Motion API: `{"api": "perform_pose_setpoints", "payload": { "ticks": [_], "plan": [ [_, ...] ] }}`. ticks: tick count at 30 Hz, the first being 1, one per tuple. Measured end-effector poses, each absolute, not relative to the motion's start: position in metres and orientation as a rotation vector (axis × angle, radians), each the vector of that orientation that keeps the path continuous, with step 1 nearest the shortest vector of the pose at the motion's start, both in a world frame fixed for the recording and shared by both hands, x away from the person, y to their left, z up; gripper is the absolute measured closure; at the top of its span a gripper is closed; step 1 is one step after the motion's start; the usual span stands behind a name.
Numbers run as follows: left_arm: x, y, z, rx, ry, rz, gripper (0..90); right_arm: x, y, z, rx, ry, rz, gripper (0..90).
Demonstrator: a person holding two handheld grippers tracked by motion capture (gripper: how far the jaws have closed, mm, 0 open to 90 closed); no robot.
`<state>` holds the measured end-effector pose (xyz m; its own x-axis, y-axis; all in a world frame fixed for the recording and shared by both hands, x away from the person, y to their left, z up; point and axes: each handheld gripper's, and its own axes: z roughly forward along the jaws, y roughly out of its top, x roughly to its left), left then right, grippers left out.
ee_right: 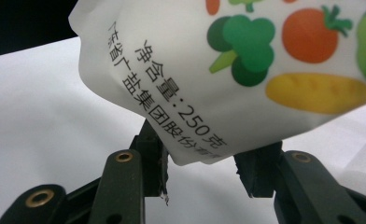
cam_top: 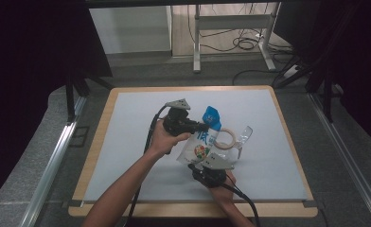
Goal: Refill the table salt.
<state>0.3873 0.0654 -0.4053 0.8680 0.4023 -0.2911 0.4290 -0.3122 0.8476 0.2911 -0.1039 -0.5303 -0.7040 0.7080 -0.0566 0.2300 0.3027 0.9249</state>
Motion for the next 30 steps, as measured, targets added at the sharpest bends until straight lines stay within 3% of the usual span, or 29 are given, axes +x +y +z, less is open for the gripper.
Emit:
{"api": "perform_pose_setpoints", "payload": {
  "ticks": [30],
  "plan": [
    [0.399, 0.054, -0.400, 1.997, 0.589, -0.065, 90.0, 0.284, -0.095, -0.518, 0.848, 2.086, 1.361, 59.6]
  ]
}}
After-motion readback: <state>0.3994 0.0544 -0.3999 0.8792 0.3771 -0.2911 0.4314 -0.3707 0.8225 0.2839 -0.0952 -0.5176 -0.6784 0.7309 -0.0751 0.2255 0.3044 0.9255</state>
